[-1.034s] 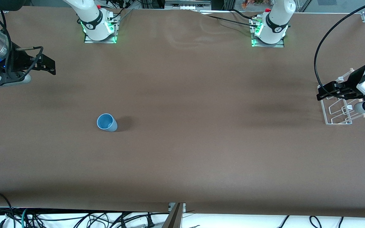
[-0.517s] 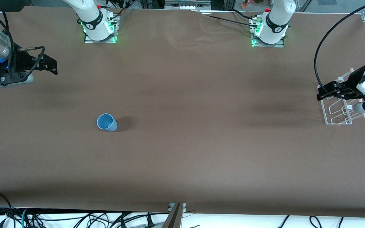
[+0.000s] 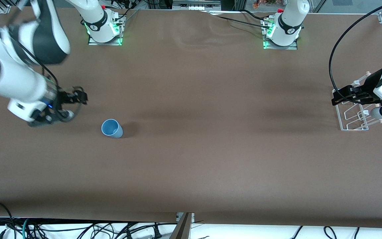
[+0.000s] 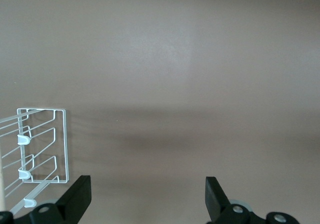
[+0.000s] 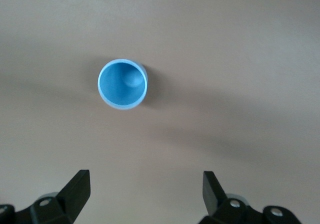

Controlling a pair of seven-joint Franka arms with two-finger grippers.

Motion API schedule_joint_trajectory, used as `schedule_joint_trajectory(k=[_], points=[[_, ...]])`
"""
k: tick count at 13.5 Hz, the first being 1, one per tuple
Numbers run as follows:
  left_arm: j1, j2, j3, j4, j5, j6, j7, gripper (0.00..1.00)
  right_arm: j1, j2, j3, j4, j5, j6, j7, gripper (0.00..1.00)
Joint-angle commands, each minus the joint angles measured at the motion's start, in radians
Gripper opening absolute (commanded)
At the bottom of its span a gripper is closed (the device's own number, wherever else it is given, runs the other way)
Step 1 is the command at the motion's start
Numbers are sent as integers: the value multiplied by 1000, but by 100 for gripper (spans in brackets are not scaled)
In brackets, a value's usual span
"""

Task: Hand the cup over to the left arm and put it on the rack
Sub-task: 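Reach the right gripper down to the light blue cup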

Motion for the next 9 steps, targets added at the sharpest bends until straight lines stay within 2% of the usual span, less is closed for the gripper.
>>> schedule_joint_trajectory(k=[1,4,6,9], points=[[23,9,-2,28,-23,-20,-3,100,6,97,-3,13,15,66,-21,99],[26,11,-2,27,-40,-20,-6,100,6,148,-3,-20,10,113,-24,99],[23,20,-7,28,-42,-20,-8,100,7,145,-3,-103,10,213,-24,99],[6,32,-11,25,-55,-22,2,100,4,152,-3,-80,9,218,-24,99]])
